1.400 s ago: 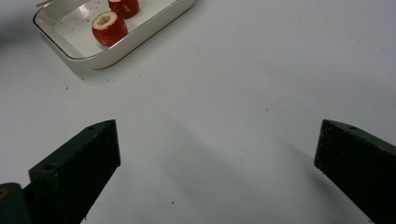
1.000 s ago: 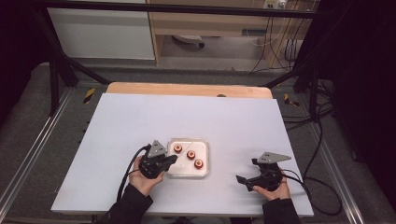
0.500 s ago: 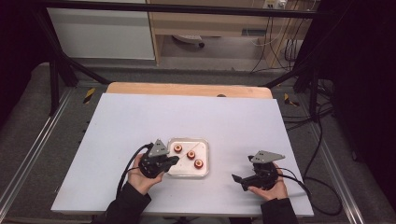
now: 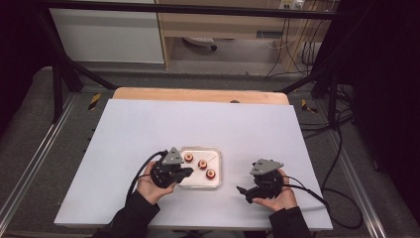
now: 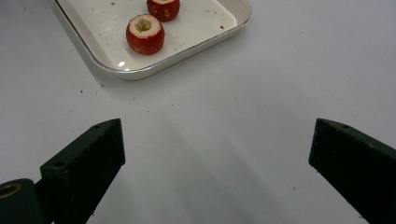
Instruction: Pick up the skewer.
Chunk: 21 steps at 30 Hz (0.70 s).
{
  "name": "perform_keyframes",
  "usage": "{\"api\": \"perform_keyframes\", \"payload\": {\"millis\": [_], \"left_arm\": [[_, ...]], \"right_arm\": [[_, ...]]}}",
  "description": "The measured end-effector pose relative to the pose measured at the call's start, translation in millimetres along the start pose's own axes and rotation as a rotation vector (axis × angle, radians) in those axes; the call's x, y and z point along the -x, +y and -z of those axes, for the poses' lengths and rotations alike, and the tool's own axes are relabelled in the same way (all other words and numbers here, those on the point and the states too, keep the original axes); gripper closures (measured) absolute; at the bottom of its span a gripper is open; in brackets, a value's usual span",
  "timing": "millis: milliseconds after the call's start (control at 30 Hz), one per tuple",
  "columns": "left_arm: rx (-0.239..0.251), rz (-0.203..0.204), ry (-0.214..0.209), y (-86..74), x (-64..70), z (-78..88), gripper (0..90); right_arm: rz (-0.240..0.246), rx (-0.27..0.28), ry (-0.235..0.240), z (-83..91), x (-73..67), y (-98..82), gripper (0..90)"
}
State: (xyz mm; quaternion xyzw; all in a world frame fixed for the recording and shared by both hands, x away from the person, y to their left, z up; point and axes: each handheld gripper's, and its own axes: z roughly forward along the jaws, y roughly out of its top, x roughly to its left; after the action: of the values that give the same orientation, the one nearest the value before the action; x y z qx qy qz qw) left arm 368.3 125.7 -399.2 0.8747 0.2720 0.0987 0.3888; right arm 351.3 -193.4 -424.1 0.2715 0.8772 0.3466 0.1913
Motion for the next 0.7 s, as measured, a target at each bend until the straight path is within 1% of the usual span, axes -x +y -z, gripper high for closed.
{"api": "perform_keyframes", "payload": {"millis": [100,133,233,267,300,333,400,500,533,567,600,633,700], "left_arm": [[-0.017,-0.019,-0.007,4.4,2.7,-2.4,88.5],[-0.024,-0.028,-0.009,5.9,3.5,-3.0,88.5],[-0.037,-0.045,-0.018,10.7,7.5,-6.1,88.5],[-0.037,-0.045,-0.018,10.7,7.5,-6.1,88.5],[-0.043,-0.058,-0.023,14.0,10.4,-8.6,88.5],[-0.049,-0.065,-0.027,15.6,11.7,-9.9,88.5],[-0.052,-0.072,-0.031,17.2,13.4,-11.1,88.5],[-0.063,-0.094,-0.043,22.0,20.7,-17.5,88.5],[-0.063,-0.094,-0.043,22.0,20.7,-17.5,88.5],[-0.074,-0.111,-0.046,24.2,24.4,-20.9,88.5],[-0.074,-0.111,-0.046,24.2,24.4,-20.9,88.5],[-0.079,-0.123,-0.052,26.4,27.6,-23.7,88.5],[-0.084,-0.132,-0.062,28.6,30.6,-25.7,88.5]], "right_arm": [[0.059,-0.018,-0.015,-0.2,-3.7,5.8,4.8],[0.071,-0.025,-0.020,-0.1,-5.3,7.6,5.1],[0.144,-0.030,-0.031,-0.2,-9.6,11.1,7.2],[0.144,-0.030,-0.031,-0.2,-9.6,11.1,7.2],[0.180,-0.047,-0.042,-0.5,-12.2,14.1,8.0],[0.198,-0.053,-0.047,-0.3,-13.4,15.7,8.9],[0.226,-0.048,-0.043,-0.2,-15.6,18.6,9.8],[0.267,-0.047,-0.052,-0.2,-19.5,23.0,12.0],[0.267,-0.047,-0.052,-0.2,-19.5,23.0,12.0],[0.307,-0.046,-0.055,-0.8,-22.0,25.6,14.3],[0.325,-0.046,-0.060,-1.1,-23.3,26.8,15.1],[0.341,-0.045,-0.060,-1.7,-24.5,27.8,16.7],[0.377,-0.048,-0.062,-3.2,-26.6,29.4,19.5]]}}
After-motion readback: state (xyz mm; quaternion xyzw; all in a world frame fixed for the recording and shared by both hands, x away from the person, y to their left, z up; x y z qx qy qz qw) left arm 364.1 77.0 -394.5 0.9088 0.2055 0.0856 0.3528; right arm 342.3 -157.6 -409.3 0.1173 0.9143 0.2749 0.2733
